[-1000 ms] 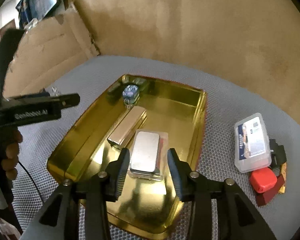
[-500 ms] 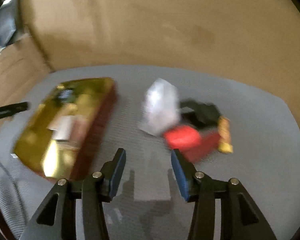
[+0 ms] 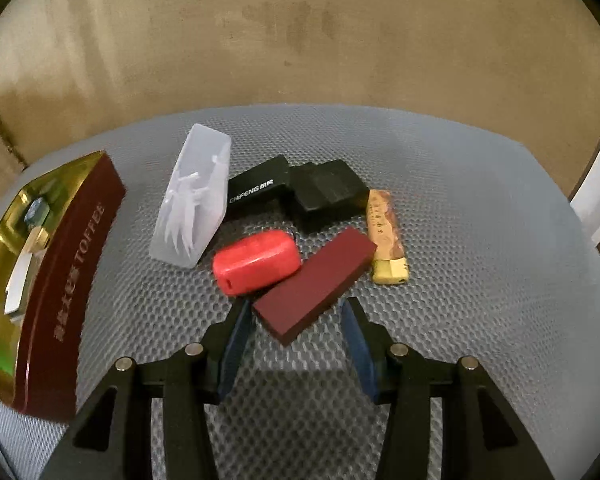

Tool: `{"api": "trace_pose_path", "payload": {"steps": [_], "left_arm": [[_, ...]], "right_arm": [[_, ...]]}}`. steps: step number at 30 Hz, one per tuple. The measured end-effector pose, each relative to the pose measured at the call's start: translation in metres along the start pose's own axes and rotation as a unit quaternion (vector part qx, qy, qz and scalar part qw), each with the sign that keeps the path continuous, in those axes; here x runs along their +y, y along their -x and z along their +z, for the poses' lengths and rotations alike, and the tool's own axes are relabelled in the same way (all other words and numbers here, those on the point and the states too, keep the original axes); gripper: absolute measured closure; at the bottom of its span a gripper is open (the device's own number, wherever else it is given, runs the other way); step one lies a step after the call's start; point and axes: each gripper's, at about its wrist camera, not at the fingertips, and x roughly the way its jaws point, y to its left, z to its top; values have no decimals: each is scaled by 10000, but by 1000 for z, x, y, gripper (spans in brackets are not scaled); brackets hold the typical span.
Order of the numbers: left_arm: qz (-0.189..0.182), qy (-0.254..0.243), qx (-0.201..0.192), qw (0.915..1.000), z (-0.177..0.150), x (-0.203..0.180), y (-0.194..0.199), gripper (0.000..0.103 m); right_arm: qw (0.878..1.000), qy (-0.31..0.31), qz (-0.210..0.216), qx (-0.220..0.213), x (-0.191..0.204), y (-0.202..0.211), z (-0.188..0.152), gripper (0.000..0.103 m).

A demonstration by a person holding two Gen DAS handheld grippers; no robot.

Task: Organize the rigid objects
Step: 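Move the right tool to the dark red block and close around it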

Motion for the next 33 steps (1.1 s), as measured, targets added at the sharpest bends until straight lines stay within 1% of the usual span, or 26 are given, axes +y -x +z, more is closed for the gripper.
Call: {"api": "trace_pose_path", "payload": {"steps": [2, 4, 5, 6, 8, 11, 12, 14, 18, 22, 23, 25, 29, 30, 31, 33], "left_arm": [[5, -20, 1, 10000, 0, 0, 0, 15], [25, -19, -17, 10000, 0, 0, 0, 15], [28, -5, -11, 10000, 0, -1, 0, 15], [24, -3, -10, 10000, 1, 0, -1, 15], [28, -8, 0, 10000, 1, 0, -2, 15], [30, -36, 10, 10000, 0, 1, -2, 15], [19, -44, 11, 10000, 0, 0, -2, 15], [4, -63, -18, 10000, 0, 0, -1, 15], [-42, -192, -104, 9998, -1, -5, 2, 15], [-190, -465, -249, 9984, -4, -18, 9, 15], [-190, -530, -315, 9979, -4, -21, 11, 15], [-196, -709, -530, 9959, -7, -31, 19, 15], [-447, -980, -638, 9921, -14, -53, 31, 15], [-545, -1062, -665, 9906, -17, -60, 35, 15], [-664, -1157, -703, 9886, -20, -69, 40, 15], [-872, -1418, -692, 9836, -28, -90, 48, 15]], "right_arm": [[9999, 62, -116, 55, 2, -8, 0, 54], [10000, -18, -67, -11, -1, -8, -2, 54], [9999, -36, -113, -28, -3, -6, -3, 54], [9997, -60, -247, -14, -7, -5, -5, 54], [9996, -157, -234, -7, -17, -3, -9, 54], [9988, -265, -405, -14, -35, 0, -13, 55], [9986, -344, -402, -8, -43, 1, -15, 55], [9991, -383, -169, -3, -51, 2, -15, 55], [9999, -69, 7, -91, -55, 3, -16, 55], [9999, 147, -7, -32, -42, -7, -7, 54], [9998, 190, 8, -33, -41, -15, 4, 54], [9996, 270, -8, -7, -37, -21, 9, 54], [9995, 308, 40, 2, -35, -23, 12, 54], [9995, 312, 85, 3, -36, -23, 12, 56], [9994, 322, 130, 3, -38, -26, 17, 63], [9993, 346, 143, -4, -41, -23, 16, 75]]}}
